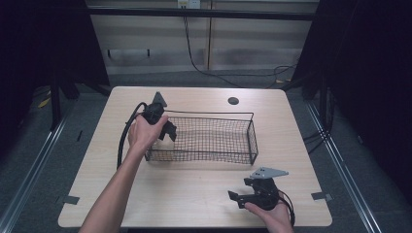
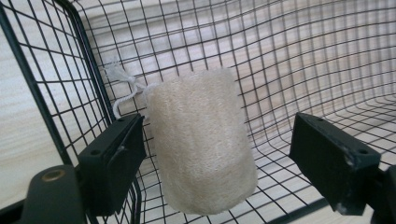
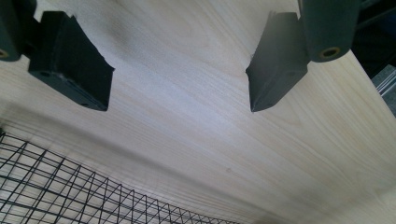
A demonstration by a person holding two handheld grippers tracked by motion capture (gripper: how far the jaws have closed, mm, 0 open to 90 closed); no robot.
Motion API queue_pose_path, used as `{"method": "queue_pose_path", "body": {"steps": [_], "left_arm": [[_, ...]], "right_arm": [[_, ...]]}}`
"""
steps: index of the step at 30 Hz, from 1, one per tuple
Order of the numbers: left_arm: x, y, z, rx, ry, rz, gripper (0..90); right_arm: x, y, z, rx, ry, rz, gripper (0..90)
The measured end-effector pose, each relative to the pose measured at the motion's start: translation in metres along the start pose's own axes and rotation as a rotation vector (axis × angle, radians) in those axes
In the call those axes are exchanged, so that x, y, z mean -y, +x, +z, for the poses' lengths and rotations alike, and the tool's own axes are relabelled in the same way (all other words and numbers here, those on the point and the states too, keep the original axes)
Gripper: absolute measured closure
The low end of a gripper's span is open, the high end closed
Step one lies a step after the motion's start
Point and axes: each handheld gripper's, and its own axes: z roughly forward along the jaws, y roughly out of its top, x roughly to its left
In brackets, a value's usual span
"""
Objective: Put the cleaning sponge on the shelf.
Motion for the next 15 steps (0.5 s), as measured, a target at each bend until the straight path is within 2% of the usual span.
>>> {"method": "queue_pose_path", "body": {"steps": [3, 6, 10, 15], "left_arm": [[0.002, 0.0, -0.006, 0.033, -0.05, 0.034, 17.9], [0.005, 0.0, -0.008, 0.062, -0.054, 0.06, 17.9], [0.008, 0.0, -0.014, 0.068, -0.079, 0.082, 17.9], [0.013, 0.005, -0.017, 0.101, -0.076, 0.141, 18.7]], "right_arm": [[0.0, 0.0, 0.0, 0.0, 0.0, 0.0, 21.8], [0.0, 0.0, 0.0, -0.001, 0.0, 0.002, 21.8], [0.0, 0.0, 0.0, -0.001, 0.0, 0.001, 21.8], [0.0, 0.0, 0.0, 0.001, 0.0, 0.001, 21.8]]}}
